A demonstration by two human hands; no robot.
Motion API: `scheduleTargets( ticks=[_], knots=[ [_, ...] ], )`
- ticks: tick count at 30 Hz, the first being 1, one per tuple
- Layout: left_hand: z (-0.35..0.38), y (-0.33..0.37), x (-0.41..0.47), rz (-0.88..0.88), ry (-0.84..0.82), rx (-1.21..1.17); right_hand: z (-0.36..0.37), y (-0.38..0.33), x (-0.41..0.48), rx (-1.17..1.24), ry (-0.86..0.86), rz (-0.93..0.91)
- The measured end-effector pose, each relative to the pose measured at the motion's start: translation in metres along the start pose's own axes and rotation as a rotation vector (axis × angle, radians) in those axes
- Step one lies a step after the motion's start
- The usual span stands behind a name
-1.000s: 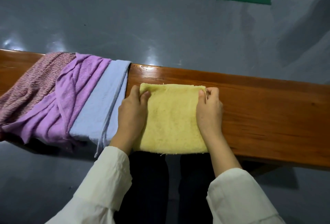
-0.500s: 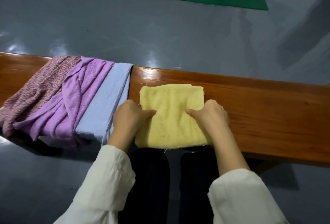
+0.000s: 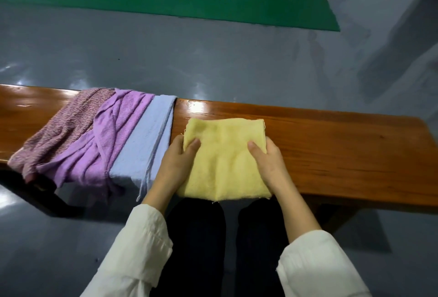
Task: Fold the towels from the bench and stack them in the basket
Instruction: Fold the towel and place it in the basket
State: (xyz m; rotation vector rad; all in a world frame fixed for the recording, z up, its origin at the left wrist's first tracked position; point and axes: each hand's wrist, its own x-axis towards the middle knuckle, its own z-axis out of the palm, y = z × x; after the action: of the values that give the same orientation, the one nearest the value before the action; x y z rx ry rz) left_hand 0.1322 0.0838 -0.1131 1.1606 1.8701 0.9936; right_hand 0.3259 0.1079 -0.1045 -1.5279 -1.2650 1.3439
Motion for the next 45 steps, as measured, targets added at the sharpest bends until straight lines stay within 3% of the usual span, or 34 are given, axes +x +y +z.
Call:
scheduleTargets(
  ticks=[11,17,22,35,45],
  knots=[
    [0.011,0.050,-0.046,0.299,0.025,-0.083,-0.047,-0.018,-0.055,0.210,0.141,-0.184],
    [0.038,0.088,-0.076,0.394,-0.120,-0.153,-0.101,-0.020,-0.095,0.247,0.272,-0.253],
    [0.081,0.129,-0.116,0.511,-0.244,-0.129,-0.160,-0.013,-0.142,0.251,0.485,-0.282],
    [0.259,0.215,-0.298,0.844,-0.847,-0.038,-0.311,0.061,-0.356,0.301,1.198,-0.173],
    [0.360,0.184,-0.464,0.949,-1.366,0.136,-0.328,0.151,-0.515,0.370,1.669,0.060]
  ],
)
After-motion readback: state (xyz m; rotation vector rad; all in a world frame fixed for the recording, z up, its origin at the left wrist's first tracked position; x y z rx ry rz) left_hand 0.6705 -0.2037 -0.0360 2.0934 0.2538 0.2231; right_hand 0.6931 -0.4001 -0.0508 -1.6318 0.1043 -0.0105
